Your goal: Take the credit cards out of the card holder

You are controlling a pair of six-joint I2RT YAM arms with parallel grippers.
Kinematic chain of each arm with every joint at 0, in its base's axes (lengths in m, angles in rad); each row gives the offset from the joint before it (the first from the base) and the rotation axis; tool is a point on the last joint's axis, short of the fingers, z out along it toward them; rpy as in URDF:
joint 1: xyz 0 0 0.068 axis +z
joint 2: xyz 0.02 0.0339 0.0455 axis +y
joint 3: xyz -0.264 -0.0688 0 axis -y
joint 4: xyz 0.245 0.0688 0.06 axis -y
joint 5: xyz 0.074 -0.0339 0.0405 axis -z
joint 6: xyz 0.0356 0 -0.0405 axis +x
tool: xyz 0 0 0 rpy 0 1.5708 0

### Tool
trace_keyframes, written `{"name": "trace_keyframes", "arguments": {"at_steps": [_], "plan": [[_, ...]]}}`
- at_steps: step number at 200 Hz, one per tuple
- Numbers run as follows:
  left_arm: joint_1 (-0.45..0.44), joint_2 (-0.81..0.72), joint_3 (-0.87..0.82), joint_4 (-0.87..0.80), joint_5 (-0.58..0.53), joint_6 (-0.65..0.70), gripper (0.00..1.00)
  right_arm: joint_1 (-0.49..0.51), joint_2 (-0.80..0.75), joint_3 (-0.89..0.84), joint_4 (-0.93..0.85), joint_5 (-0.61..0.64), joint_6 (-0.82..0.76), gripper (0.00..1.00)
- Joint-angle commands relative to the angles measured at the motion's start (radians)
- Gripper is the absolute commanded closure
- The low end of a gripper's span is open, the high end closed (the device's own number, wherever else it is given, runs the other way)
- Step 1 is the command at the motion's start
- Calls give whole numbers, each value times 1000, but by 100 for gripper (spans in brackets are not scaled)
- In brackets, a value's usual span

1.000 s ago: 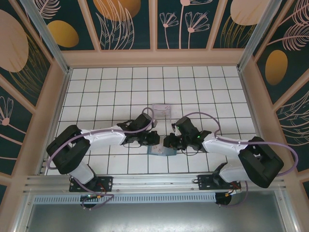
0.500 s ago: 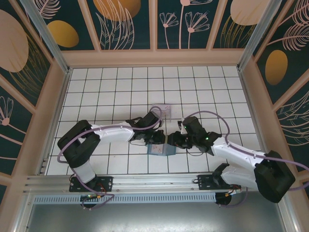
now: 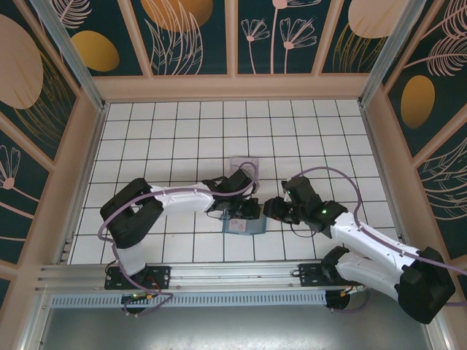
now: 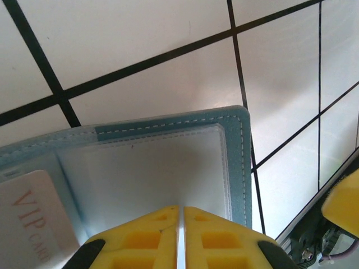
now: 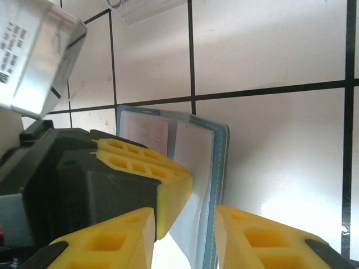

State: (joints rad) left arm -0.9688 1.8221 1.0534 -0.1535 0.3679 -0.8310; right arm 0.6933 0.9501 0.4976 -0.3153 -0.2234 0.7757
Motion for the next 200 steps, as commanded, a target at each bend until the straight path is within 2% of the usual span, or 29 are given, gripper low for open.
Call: {"name": "trace_keyframes", "arguments": {"at_steps": [1,125,200], "plan": [[-8,23,30,2,19,-12,88,-9,-31,33,-30,30,16,66],[-6,-70,40,-40,-120,40,87,-11,-53,95,-28,-8,49,65],[48,-174,-69,-21,-155,58,87,1,-12,123,34,-57,86,64]]}}
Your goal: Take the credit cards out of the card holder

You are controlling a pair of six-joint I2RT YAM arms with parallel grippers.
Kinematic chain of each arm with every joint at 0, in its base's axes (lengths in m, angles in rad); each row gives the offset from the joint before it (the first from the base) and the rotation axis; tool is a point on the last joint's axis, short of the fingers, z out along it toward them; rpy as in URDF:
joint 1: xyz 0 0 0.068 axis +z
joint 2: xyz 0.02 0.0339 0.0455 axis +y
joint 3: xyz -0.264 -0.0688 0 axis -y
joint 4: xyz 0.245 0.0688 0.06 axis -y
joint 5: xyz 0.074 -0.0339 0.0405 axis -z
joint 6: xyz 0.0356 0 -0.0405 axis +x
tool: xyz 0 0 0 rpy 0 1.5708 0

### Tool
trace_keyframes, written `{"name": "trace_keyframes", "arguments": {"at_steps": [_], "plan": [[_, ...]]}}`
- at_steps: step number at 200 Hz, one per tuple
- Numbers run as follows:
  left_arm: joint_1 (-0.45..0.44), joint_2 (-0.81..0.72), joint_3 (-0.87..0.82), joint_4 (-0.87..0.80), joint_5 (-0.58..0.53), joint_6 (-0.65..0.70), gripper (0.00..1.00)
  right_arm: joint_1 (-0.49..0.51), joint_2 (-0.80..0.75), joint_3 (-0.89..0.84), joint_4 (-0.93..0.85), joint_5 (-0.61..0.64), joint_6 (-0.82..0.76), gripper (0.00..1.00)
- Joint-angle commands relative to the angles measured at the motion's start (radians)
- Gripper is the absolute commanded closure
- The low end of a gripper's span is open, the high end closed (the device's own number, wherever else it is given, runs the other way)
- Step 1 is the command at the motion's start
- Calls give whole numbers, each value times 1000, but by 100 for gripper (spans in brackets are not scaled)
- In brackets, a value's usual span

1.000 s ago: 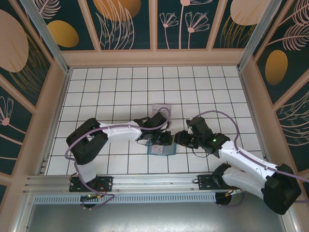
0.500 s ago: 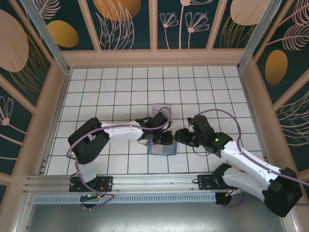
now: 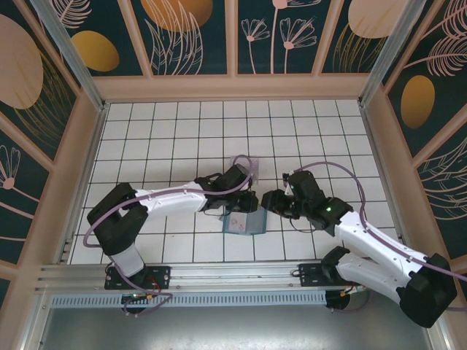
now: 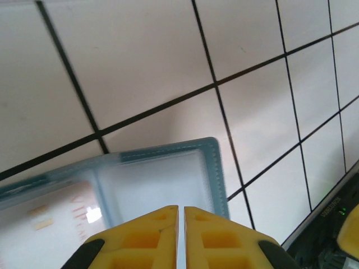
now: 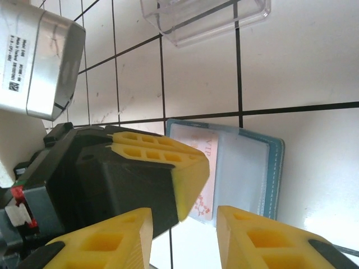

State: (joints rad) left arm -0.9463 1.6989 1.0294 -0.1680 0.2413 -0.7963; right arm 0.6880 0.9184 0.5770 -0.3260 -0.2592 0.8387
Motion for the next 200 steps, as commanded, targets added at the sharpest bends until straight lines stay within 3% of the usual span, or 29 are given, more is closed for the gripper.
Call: {"name": "trace_keyframes", "arguments": {"at_steps": [1,92,147,200], "plan": [[27,-53,-47,-6,-29,22,87,8,22,45,45,-21,23,64],[101,-175,-247,45,-14,13,87,122,267,149,68,-3,40,63],[102,-168,-282,42,11,27,85,182,448,209,40,8,39,64],[101,-136,-298,40,32,42,83,189,529,195,36,2,36,67]]}}
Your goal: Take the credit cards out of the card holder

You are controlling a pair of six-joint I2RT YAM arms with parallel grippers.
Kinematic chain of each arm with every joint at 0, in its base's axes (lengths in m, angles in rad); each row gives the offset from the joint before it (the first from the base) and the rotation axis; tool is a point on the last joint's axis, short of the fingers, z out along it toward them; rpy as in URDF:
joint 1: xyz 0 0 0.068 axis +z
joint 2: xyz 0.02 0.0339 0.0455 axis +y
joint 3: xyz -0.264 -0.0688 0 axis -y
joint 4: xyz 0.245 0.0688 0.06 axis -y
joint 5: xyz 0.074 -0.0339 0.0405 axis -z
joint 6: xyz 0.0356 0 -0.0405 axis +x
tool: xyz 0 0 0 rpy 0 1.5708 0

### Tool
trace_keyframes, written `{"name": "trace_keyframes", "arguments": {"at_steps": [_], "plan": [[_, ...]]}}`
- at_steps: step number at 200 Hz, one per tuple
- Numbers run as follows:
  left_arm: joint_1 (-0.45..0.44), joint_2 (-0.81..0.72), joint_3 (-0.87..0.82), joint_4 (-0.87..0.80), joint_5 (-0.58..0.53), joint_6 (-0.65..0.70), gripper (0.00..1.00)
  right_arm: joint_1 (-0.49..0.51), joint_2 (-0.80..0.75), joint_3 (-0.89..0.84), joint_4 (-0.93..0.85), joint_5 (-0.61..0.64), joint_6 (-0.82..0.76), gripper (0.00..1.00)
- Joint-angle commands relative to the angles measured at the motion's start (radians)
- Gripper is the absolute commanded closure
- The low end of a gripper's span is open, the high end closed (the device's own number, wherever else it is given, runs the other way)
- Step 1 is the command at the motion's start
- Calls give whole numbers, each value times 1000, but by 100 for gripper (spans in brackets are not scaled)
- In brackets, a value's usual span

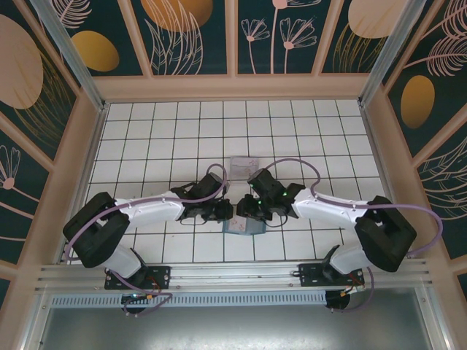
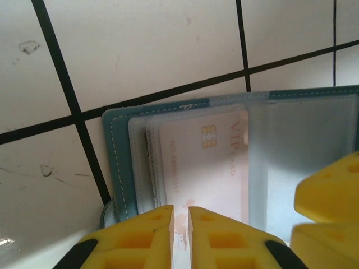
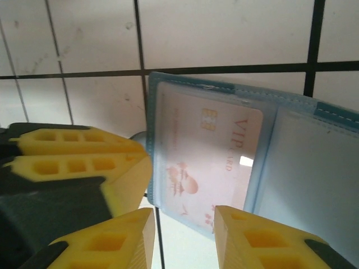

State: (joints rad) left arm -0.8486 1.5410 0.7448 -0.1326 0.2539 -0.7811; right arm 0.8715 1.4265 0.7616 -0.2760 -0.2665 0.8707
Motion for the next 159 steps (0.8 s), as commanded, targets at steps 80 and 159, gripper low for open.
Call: {"name": "trace_keyframes", "arguments": {"at_steps": [80,159], "plan": [[5,89,-13,-38,9,46,84,6,87,3,-13,41,-8,71],[5,116,-12,-53,7,44,84,0,97,-28,-22,74,-12,76]]}}
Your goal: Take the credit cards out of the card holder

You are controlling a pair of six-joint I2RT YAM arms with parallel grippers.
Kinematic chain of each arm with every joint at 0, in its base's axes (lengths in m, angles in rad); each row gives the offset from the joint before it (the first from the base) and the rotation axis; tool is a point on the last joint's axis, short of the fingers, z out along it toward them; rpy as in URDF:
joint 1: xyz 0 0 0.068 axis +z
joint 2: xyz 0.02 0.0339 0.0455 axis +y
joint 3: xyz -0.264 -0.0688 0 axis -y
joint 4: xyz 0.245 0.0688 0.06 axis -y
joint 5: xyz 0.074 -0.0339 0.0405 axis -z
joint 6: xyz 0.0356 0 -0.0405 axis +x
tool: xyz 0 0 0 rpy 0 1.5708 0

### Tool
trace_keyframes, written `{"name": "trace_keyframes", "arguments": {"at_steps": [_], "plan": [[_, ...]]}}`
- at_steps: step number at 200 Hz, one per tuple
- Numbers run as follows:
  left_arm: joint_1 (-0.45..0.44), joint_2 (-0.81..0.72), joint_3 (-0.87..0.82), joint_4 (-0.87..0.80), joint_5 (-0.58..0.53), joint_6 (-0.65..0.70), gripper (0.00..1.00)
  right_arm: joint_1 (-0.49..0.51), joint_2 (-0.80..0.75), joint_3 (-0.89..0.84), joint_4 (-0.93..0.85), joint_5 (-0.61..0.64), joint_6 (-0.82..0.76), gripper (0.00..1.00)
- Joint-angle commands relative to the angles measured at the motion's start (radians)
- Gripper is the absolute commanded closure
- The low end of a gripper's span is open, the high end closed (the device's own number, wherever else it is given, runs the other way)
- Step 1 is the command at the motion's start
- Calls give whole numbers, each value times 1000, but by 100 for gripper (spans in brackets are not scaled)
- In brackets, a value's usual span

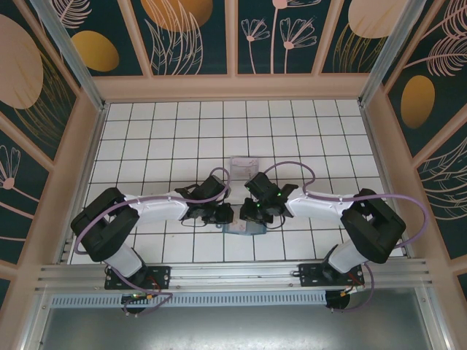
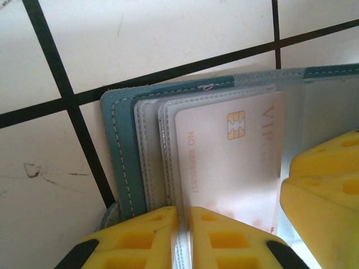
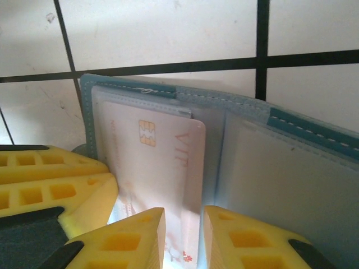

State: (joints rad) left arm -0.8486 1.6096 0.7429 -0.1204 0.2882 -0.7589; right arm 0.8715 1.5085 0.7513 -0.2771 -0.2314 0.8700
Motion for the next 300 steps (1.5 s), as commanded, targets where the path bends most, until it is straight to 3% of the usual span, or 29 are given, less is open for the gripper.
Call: {"name": "trace_keyframes", "arguments": {"at_steps": [1,83,226,300], "plan": [[5,48,-10,-65,-27,22,84,0,16,-18,-21,39,-11,76],[5,59,-2,-70,-25,21,84,-6,48,-30,14,18,-23,83],[3,69,13,-80,-17,23,84,-10,6,-79,126,-30,-13,81],[2,68,33,-119,-40,20,83,-15,16,-61,-32,76,-49,85]]}}
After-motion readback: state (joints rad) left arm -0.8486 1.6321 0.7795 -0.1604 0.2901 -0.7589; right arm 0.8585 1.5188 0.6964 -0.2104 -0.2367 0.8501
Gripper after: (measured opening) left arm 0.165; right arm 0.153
